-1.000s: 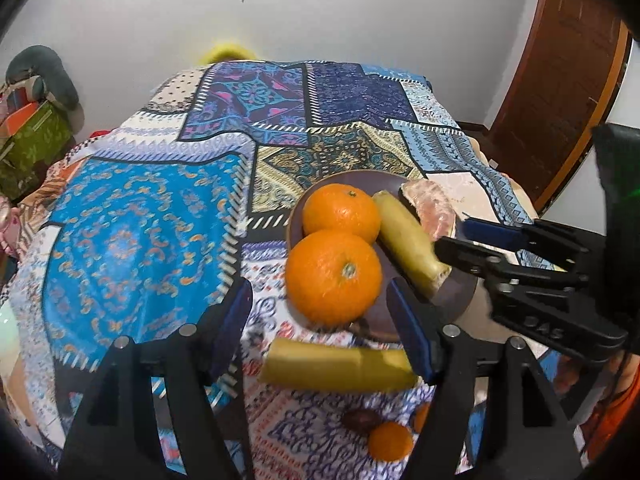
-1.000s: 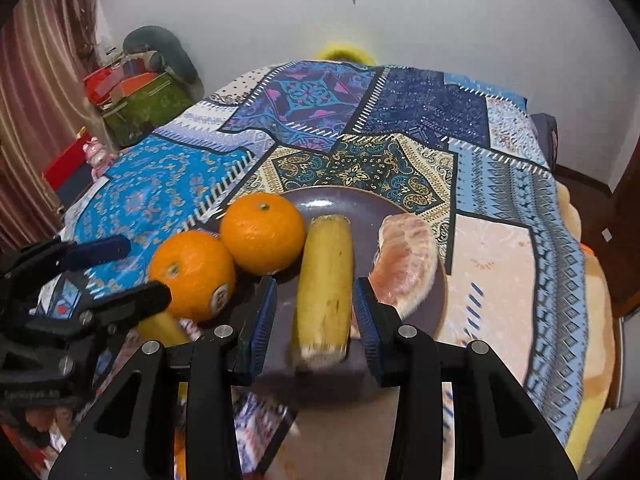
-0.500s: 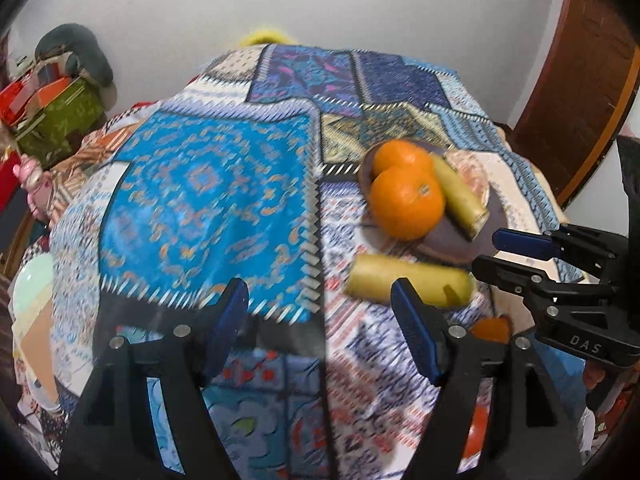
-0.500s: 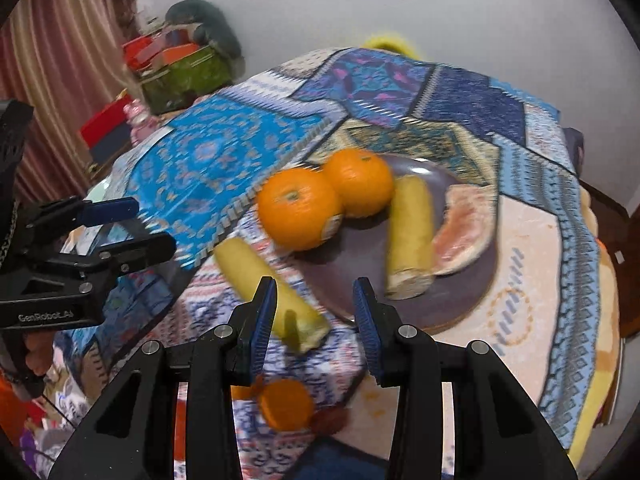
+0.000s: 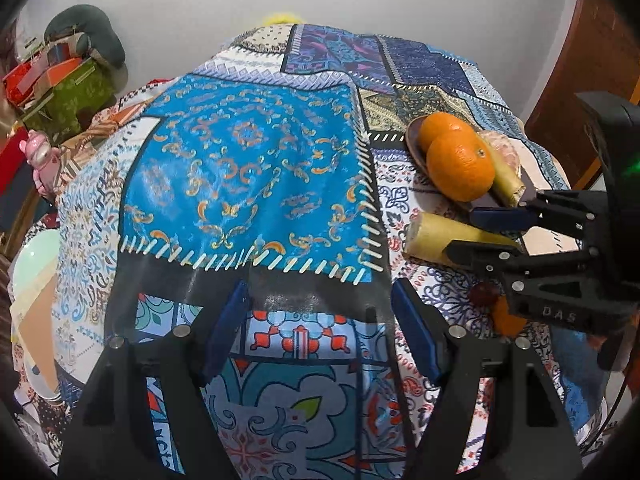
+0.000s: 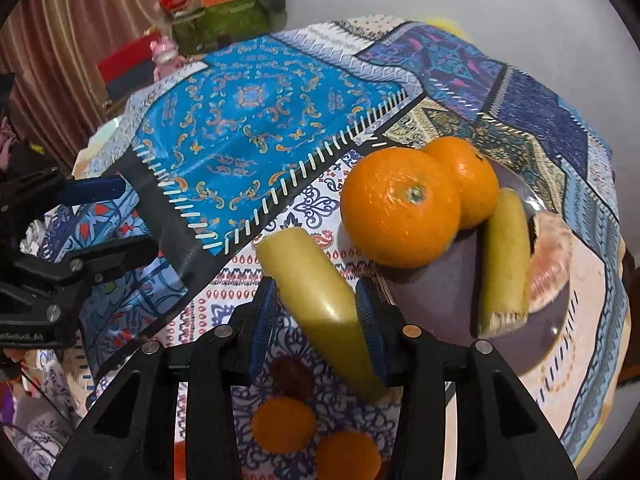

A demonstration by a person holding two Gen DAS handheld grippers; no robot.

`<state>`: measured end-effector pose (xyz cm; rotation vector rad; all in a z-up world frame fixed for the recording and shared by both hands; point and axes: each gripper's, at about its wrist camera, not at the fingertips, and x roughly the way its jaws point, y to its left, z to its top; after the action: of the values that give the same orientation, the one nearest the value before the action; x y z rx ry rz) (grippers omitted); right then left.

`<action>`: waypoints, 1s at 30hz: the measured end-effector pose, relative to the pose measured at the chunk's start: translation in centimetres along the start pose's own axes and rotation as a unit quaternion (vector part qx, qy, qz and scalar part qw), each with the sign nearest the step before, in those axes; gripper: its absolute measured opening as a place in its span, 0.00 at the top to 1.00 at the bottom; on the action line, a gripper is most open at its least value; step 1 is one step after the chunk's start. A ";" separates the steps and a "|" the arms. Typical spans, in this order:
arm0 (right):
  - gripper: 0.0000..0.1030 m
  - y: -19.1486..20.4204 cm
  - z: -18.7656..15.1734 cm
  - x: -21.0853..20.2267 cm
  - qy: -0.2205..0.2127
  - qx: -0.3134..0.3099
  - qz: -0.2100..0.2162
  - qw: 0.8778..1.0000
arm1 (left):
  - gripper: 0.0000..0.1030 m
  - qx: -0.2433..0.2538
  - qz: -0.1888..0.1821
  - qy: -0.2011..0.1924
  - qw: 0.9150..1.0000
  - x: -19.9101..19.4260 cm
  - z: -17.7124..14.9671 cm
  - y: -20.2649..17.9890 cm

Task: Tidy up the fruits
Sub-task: 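Grasp the second yellow-green cylindrical fruit with the right tool, then lift the second yellow fruit with the right tool toward the plate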

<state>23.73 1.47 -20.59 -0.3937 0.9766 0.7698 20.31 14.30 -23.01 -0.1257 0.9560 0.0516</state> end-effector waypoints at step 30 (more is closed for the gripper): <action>0.67 -1.6 -1.3 -9.2 -0.102 0.040 -0.037 0.993 | 0.28 0.001 -0.027 -0.012 1.000 -4.0 -0.4 -3.3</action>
<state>21.05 -4.12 -13.50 -0.2744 0.7948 0.6873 18.00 11.04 -19.69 -0.1486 0.9277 0.0022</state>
